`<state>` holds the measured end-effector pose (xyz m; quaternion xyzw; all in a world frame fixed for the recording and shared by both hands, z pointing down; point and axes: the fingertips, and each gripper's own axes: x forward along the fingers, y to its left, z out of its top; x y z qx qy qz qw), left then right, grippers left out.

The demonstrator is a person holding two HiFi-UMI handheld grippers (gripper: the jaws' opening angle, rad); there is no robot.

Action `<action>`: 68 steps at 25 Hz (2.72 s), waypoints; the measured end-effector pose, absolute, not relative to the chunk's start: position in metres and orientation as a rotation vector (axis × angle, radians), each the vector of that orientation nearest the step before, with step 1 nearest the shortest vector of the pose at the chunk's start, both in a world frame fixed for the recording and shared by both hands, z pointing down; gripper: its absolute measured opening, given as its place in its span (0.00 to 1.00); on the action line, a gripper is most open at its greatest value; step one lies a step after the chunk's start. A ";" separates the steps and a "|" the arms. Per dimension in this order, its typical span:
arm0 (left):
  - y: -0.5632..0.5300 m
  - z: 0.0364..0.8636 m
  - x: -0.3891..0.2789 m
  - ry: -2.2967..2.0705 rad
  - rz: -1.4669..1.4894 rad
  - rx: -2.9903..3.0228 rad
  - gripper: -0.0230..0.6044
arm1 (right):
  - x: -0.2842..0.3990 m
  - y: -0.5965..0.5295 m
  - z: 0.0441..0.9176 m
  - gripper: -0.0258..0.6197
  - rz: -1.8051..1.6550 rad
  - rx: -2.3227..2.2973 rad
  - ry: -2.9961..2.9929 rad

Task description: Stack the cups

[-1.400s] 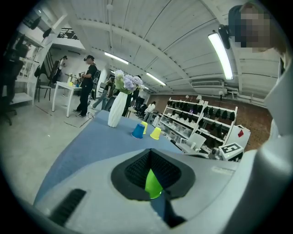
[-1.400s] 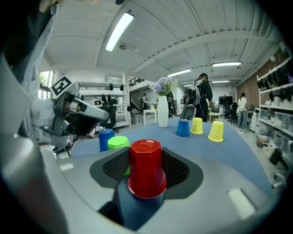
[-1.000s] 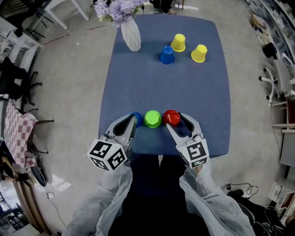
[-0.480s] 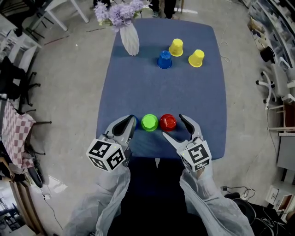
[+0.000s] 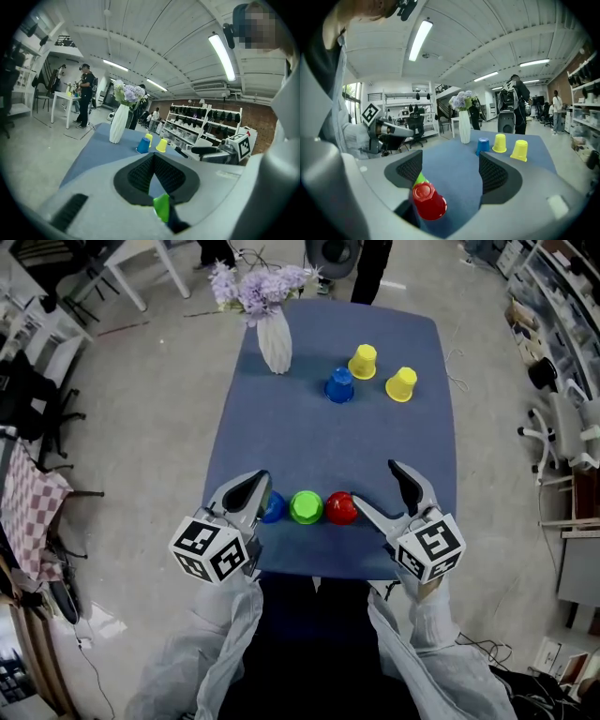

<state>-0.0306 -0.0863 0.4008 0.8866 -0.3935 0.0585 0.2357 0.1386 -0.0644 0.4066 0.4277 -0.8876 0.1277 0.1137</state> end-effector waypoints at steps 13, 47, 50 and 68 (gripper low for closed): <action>-0.147 0.385 -0.059 -1.114 0.180 2.474 0.03 | 0.143 -0.170 0.361 0.63 0.244 1.441 -2.633; -0.218 0.493 -0.072 -1.083 0.243 2.287 0.03 | 0.125 -0.320 0.494 0.39 0.305 1.515 -2.425; -0.217 0.490 -0.074 -1.095 0.232 2.285 0.03 | 0.124 -0.316 0.491 0.39 0.295 1.510 -2.426; -0.169 0.437 -0.082 -1.149 0.156 2.334 0.03 | 0.116 -0.233 0.405 0.39 0.242 1.427 -2.551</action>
